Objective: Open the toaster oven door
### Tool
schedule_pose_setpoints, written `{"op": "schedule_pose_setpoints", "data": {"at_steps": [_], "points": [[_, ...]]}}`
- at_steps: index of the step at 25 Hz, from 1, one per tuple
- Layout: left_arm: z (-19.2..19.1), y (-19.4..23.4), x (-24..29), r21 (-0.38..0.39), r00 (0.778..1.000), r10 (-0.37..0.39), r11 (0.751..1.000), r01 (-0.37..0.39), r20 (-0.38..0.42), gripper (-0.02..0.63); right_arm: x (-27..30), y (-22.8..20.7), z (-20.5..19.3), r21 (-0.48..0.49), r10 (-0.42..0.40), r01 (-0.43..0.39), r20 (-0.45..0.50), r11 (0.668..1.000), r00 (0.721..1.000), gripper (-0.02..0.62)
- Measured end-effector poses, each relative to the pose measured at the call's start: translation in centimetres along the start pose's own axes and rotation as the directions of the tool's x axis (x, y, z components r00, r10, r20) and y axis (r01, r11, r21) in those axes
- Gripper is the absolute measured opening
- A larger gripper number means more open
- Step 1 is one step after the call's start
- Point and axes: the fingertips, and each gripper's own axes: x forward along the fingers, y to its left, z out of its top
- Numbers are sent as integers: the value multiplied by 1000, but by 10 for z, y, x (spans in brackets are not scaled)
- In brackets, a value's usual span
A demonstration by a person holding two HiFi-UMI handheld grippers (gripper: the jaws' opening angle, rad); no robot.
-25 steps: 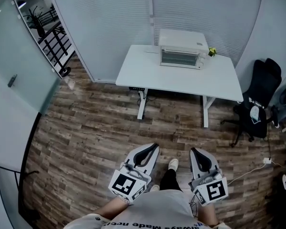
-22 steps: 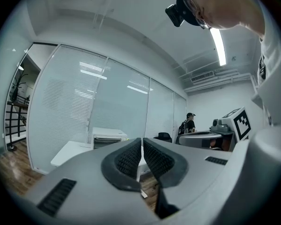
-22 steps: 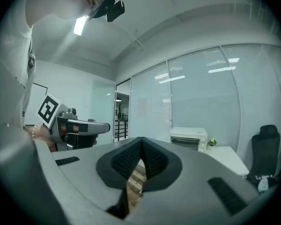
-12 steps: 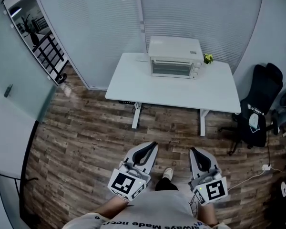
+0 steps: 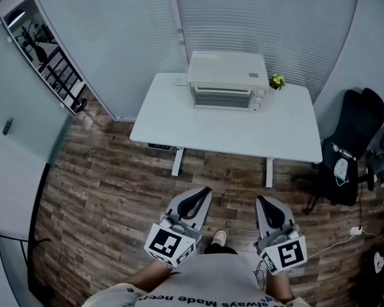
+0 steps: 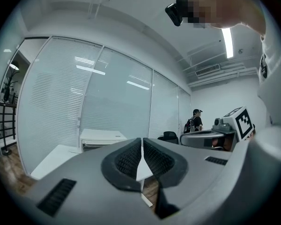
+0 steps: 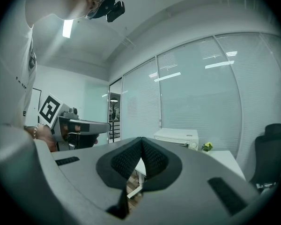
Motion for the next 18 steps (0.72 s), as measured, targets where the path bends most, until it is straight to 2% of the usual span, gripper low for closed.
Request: {"op": "schedule_pose_setpoints", "data": {"at_steps": [6,18], "points": [[-6,1,25,-10,1000,24,1000,-24,-8,31,8,-26,-2,0,16,-16,3,1000,1000,8],[-10,17,54,-10,1000,21,1000,-21,-14,31,32,-48,-6,15,16,-16,1,1000,1000,8]]}}
